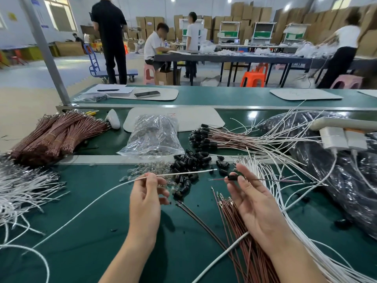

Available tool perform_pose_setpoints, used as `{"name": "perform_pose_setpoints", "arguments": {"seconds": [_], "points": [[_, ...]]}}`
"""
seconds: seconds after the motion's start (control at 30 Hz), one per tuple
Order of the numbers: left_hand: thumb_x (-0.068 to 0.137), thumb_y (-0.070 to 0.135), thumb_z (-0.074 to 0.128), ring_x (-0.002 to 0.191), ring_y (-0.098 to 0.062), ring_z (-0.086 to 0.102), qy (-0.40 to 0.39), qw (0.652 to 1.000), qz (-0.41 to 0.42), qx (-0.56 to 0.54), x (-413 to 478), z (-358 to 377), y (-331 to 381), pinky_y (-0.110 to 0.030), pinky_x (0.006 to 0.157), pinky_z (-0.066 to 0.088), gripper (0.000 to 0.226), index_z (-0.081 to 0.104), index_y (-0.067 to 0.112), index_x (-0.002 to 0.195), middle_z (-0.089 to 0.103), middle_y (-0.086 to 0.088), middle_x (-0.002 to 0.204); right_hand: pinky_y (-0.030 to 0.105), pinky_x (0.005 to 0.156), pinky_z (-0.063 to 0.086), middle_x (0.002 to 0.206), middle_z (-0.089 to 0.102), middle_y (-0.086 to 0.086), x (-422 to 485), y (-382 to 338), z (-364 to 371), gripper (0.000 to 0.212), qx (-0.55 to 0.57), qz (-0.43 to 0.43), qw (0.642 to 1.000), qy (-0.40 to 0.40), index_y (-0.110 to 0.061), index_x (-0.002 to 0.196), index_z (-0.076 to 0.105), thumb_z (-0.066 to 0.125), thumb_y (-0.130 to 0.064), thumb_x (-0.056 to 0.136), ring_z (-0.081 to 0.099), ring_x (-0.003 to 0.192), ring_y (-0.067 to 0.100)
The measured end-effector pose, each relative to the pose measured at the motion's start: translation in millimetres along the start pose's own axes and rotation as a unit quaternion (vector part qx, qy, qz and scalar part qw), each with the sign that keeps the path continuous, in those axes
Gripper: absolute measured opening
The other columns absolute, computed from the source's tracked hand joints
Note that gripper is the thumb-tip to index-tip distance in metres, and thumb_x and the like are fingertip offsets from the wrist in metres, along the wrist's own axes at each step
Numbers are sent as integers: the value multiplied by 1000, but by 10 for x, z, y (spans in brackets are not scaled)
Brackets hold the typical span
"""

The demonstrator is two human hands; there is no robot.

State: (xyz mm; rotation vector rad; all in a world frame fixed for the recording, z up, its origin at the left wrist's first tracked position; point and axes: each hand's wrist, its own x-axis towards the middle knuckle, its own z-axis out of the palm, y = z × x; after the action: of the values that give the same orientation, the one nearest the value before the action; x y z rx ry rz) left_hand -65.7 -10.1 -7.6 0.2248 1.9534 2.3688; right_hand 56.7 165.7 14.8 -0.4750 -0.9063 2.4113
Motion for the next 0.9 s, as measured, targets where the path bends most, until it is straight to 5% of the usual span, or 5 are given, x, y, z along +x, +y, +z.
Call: {"name": "perform_pose_setpoints", "arguments": {"seconds": [0.9], "points": [[107, 28, 44, 64, -7, 60, -25, 997, 41, 68, -58, 47, -21, -23, 57, 52, 26, 59, 9, 97, 67, 13, 76, 23, 75, 60, 100, 73, 13, 9, 72, 8, 30, -76, -30, 997, -4, -7, 106, 73, 67, -4, 77, 71, 94, 22]]}}
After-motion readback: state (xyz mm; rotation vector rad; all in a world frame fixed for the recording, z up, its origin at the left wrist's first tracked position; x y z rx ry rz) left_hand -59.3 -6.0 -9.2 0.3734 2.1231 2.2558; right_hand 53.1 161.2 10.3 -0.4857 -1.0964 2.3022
